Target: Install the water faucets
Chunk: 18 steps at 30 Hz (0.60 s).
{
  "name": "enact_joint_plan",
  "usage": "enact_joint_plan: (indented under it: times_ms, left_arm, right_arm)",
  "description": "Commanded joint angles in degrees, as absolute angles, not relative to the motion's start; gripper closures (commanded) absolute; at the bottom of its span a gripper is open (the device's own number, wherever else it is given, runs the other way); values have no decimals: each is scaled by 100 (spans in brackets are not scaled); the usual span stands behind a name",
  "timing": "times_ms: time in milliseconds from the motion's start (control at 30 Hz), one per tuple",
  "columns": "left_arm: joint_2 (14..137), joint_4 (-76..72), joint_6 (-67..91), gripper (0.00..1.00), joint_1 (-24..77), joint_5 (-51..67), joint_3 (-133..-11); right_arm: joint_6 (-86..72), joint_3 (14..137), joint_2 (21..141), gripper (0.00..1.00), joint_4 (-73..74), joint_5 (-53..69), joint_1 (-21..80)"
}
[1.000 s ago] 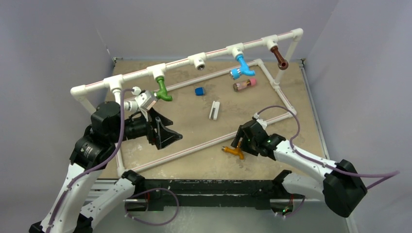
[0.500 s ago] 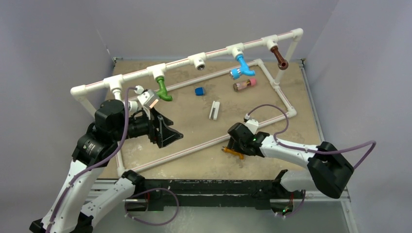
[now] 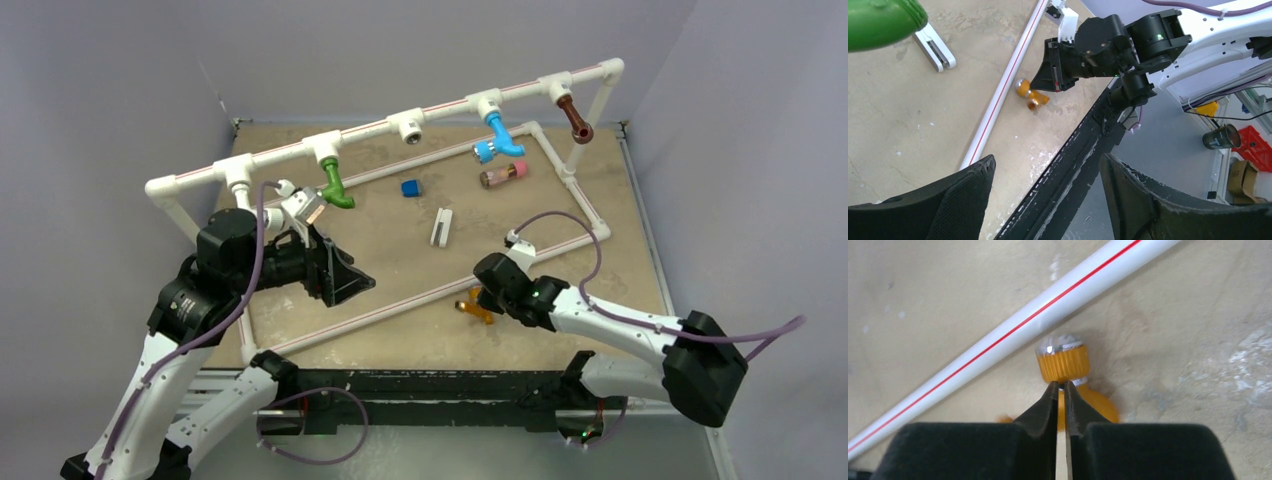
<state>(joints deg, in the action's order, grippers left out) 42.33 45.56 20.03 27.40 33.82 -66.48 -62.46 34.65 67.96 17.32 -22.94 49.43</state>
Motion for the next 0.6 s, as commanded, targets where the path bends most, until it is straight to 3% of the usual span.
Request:
enact_joint_plan:
  times_ms: [0,400,567]
  left_arm:
    - [4175,4613,2289,25,2731,3466,-6506]
    - [3991,4536,2818,25,2733,3679,-6248]
    - [3946,4609,2835,25,2729,3583,-6256]
  right_arm:
    - [-6028,3539,6324,100,1743,-2313,5298]
    - [-6034,3923,5932,100,2085,-2780,5885]
    - [-5961,3756,5733,76,1994,-2699,5894]
